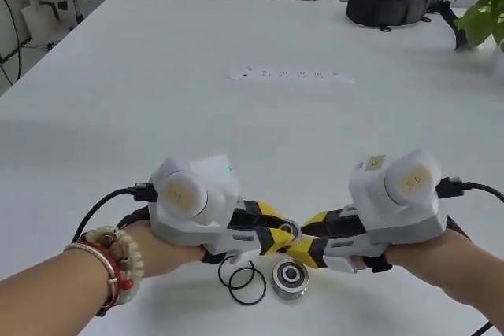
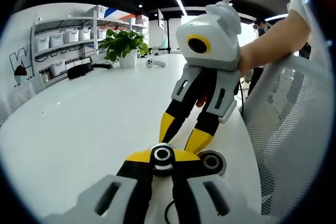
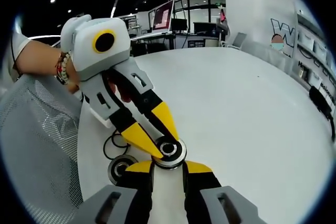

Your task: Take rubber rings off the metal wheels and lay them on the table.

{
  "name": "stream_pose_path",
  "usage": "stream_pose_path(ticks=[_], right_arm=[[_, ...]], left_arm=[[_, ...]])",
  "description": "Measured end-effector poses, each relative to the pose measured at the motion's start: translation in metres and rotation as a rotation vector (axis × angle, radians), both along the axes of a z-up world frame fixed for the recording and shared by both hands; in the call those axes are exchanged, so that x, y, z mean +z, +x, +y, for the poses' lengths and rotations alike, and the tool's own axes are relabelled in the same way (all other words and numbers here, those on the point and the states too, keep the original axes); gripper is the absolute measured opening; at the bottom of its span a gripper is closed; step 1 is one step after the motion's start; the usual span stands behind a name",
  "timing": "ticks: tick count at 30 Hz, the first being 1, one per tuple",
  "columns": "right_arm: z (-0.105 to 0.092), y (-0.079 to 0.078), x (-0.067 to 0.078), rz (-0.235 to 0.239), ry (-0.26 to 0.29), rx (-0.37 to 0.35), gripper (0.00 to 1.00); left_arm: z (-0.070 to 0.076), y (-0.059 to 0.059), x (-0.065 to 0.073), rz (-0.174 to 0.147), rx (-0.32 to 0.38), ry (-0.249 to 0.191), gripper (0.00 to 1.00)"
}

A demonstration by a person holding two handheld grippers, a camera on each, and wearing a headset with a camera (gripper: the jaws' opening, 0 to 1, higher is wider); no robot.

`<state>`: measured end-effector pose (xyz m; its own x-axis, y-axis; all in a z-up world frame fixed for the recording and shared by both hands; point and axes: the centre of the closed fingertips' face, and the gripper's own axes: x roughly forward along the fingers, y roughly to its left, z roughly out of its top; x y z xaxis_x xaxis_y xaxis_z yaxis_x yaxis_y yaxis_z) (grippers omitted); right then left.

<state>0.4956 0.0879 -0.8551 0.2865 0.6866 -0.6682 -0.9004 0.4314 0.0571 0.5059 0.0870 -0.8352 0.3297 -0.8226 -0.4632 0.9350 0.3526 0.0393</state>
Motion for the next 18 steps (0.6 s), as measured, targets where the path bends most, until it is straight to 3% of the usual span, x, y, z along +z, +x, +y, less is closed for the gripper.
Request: stream_pose_path(ticks=[18], right_arm=[[-0.0075, -0.0029, 0.0032, -0.003, -0.011, 0.004, 0.09]], left_arm=[[0.0002, 0.0007, 0.0, 0.007, 0.017, -0.008, 0.08]])
